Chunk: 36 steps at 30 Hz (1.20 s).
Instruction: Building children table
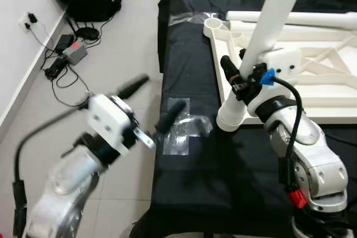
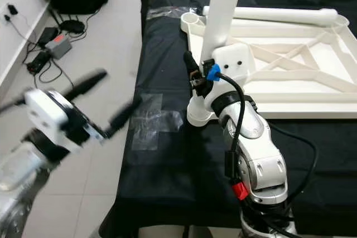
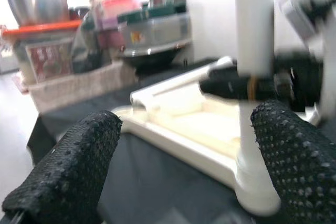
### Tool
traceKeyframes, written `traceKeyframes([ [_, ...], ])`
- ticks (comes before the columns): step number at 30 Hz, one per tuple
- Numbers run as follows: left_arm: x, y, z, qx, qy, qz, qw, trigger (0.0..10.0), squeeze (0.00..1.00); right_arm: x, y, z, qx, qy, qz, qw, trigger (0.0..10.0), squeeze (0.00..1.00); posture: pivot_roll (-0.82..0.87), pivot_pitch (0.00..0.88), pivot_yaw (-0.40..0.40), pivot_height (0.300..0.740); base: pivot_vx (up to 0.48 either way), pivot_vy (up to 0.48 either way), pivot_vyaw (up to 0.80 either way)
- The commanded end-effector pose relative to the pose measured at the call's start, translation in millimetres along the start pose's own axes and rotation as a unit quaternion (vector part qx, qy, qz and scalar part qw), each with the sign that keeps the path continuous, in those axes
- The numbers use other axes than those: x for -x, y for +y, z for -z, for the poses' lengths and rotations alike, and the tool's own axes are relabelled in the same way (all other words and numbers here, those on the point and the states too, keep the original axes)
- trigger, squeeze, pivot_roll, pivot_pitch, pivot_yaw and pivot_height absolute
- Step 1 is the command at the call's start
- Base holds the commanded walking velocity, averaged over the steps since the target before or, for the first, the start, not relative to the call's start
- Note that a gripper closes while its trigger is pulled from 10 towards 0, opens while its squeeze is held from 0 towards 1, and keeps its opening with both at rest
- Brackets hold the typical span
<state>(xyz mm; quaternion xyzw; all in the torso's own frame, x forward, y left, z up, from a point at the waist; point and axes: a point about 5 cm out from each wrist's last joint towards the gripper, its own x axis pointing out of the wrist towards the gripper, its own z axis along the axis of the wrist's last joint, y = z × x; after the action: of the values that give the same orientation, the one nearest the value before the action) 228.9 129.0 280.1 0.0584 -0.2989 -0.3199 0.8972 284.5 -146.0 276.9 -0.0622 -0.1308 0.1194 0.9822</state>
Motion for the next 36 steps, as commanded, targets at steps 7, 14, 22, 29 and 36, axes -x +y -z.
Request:
traceKeyframes([
  [7, -36.7, 23.3, -42.7, 0.164, -0.092, 0.155, 0.97, 10.0, 0.0, 1.6, -13.9, 30.7, 0.0, 0.083, 0.066, 0.994, 10.0, 0.0, 0.01, 0.272, 0.017, 0.74, 0.0, 0.0, 0.0],
  [14, -52.5, 29.8, -60.6, 0.184, -0.108, 0.254, 0.943, 10.0, 0.0, 0.5, -11.0, 29.9, -0.005, 0.081, 0.066, 0.995, 10.0, 0.0, 0.02, 0.269, 0.02, 0.74, 0.0, 0.0, 0.0],
  [22, -112.5, 32.0, -67.5, 0.167, -0.101, 0.327, 0.925, 10.0, 0.0, -1.9, -5.1, 27.1, -0.015, 0.071, 0.064, 0.995, 10.0, 0.0, 0.02, 0.263, 0.04, 0.74, 0.0, 0.0, 0.0],
  [29, -160.4, 14.3, -60.1, 0.17, -0.067, 0.385, 0.904, 10.0, 0.0, -3.0, -0.9, 26.2, -0.022, 0.066, 0.06, 0.996, 10.0, 0.0, 0.02, 0.266, 0.05, 0.74, 0.0, 0.0, 0.0],
  [36, -184.7, 1.1, -52.7, 0.148, -0.04, 0.412, 0.898, 10.0, 0.0, -4.6, 4.1, 23.6, -0.026, 0.059, 0.05, 0.997, 10.0, 0.0, 0.02, 0.269, 0.054, 0.74, 0.0, 0.0, 0.0],
])
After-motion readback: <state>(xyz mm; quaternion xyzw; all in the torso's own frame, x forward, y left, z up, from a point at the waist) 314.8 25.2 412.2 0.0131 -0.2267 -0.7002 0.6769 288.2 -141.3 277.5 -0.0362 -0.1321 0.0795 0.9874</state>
